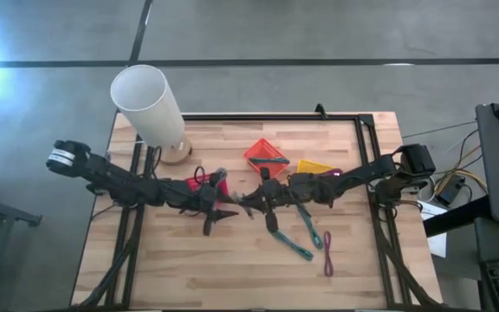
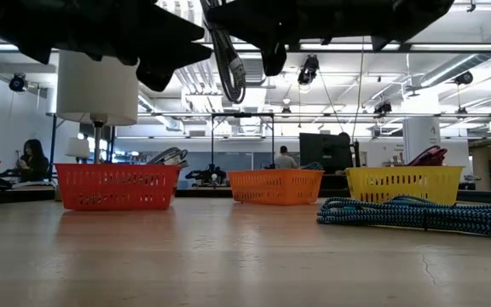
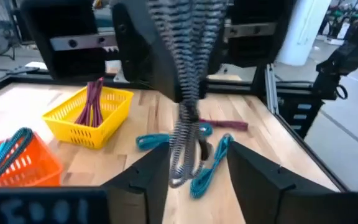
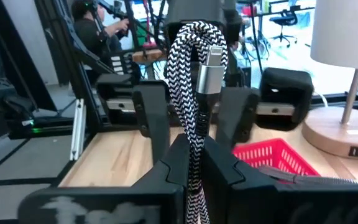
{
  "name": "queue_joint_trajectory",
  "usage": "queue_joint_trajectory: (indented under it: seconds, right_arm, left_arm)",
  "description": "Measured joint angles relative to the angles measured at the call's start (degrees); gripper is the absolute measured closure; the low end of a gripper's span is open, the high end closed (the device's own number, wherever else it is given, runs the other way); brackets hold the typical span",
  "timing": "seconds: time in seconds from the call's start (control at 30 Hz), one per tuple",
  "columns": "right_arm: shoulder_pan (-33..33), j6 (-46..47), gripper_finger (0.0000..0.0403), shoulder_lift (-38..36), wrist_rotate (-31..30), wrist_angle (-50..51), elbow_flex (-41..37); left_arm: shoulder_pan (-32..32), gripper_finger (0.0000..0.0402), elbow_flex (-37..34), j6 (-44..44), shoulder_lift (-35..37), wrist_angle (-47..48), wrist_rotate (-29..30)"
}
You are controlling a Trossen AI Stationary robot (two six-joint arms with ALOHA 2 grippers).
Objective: Pick & Place USB Port
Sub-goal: Put the black and white charger cable into the red bin
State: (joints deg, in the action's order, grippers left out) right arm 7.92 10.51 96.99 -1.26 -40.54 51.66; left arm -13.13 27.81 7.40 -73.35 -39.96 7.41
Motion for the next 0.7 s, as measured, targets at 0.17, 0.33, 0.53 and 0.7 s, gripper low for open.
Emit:
queue_joint_trajectory:
  seconds: [0.17, 0.33, 0.53, 0.7]
  right_arm:
    - [-0.1, -1.1, 0.0384, -0.1, 0.0, -0.3, 0.4]
    - [-0.1, -1.5, 0.0381, -0.1, 0.0, -0.5, 1.3]
    - [-0.1, -1.5, 0.038, -0.1, 0.0, -0.4, 1.5]
    - [-0.1, -1.6, 0.0379, -0.1, 0.0, -0.4, 1.5]
  left_arm:
    - [0.0, 0.0205, 0.3, 0.2, -0.7, -0.6, 0.1]
    - [0.4, 0.0203, 0.7, -0.2, -1.7, -1.0, 4.1]
    - [0.4, 0.0216, 2.1, -3.5, -4.2, -3.1, 0.4]
    - [0.4, 0.0237, 4.2, -5.1, -6.5, -3.1, 0.7]
